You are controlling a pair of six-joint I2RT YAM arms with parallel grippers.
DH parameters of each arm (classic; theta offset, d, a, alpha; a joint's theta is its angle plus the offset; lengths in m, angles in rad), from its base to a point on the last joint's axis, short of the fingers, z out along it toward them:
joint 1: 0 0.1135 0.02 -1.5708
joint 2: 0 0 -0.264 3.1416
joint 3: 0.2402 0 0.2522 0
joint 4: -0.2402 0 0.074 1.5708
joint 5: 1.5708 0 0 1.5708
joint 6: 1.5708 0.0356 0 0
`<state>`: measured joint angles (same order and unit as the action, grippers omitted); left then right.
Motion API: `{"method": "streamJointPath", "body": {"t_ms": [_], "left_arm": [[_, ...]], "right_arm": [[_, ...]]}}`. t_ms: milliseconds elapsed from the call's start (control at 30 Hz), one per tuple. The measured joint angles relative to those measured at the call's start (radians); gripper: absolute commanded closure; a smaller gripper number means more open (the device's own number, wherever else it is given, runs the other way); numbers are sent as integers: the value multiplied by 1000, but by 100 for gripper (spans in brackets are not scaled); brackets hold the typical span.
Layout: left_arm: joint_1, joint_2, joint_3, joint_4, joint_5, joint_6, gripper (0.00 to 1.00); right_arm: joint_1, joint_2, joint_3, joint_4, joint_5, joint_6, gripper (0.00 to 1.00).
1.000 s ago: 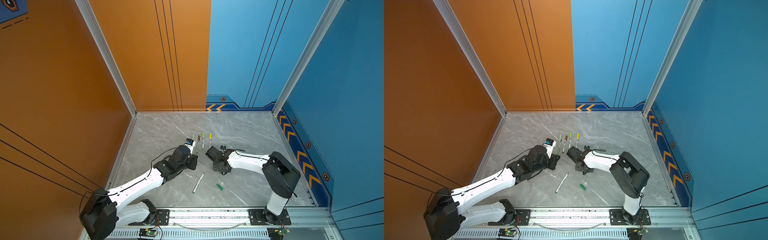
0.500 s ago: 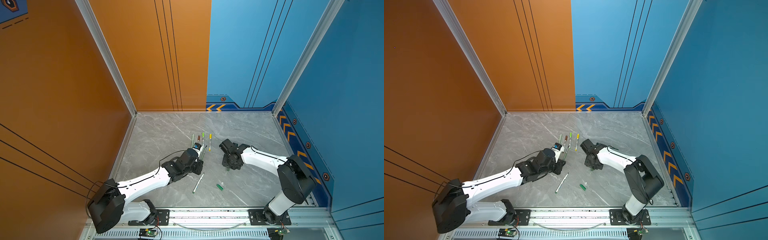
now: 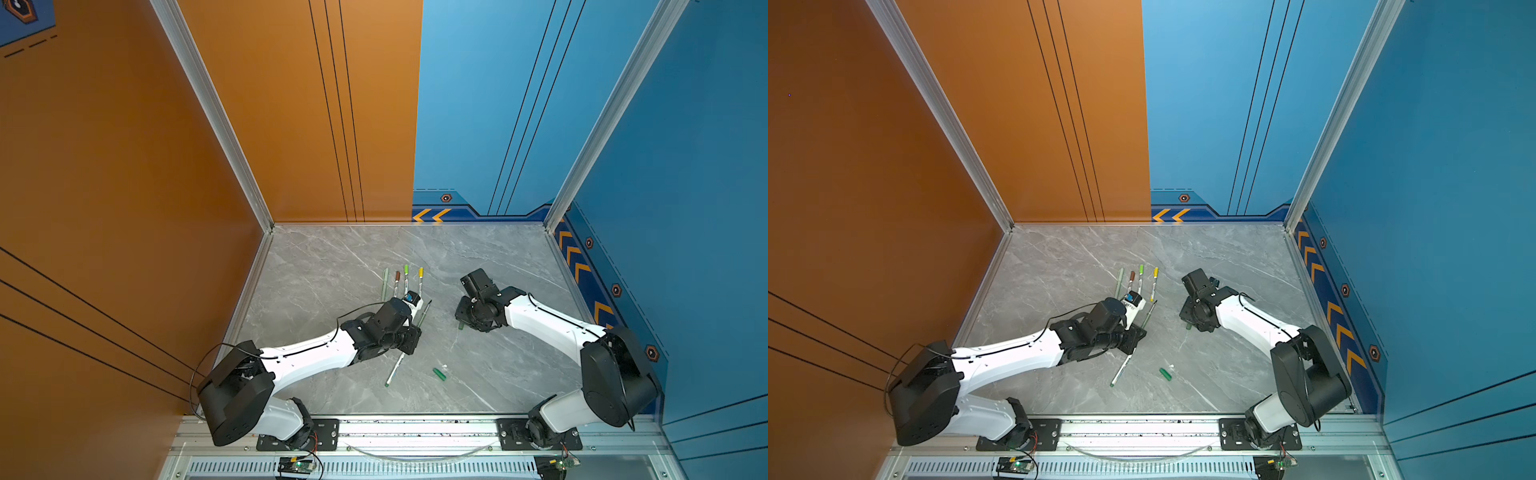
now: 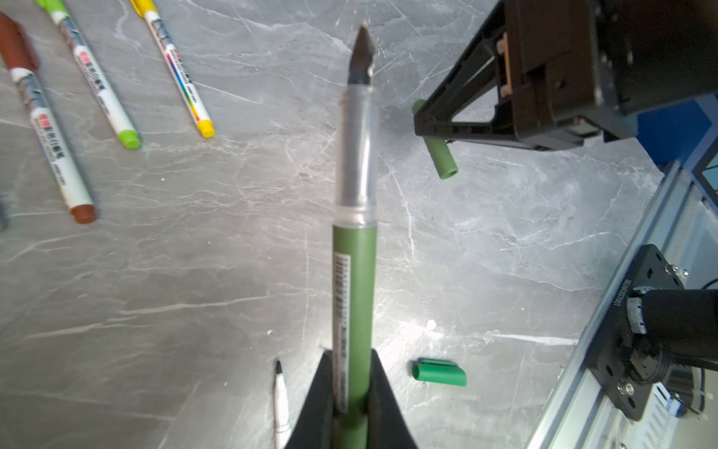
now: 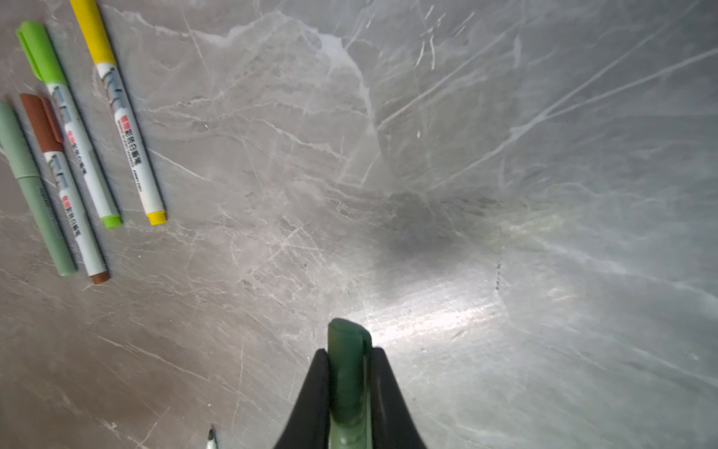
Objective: Insert pens into pen caps
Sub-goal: Pick up the pen cap from the center of the table, then put on the pen cap to the pen.
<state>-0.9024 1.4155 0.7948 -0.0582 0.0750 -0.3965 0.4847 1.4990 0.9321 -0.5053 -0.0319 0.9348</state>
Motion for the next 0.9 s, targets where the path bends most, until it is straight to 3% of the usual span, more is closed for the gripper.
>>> {"method": "streamJointPath", "body": {"t_ms": [900], "left_arm": [[-42,136,38,20,76,-15,100]], "right_arm": [[-21,-89,-13,170,-98,95,100]]}}
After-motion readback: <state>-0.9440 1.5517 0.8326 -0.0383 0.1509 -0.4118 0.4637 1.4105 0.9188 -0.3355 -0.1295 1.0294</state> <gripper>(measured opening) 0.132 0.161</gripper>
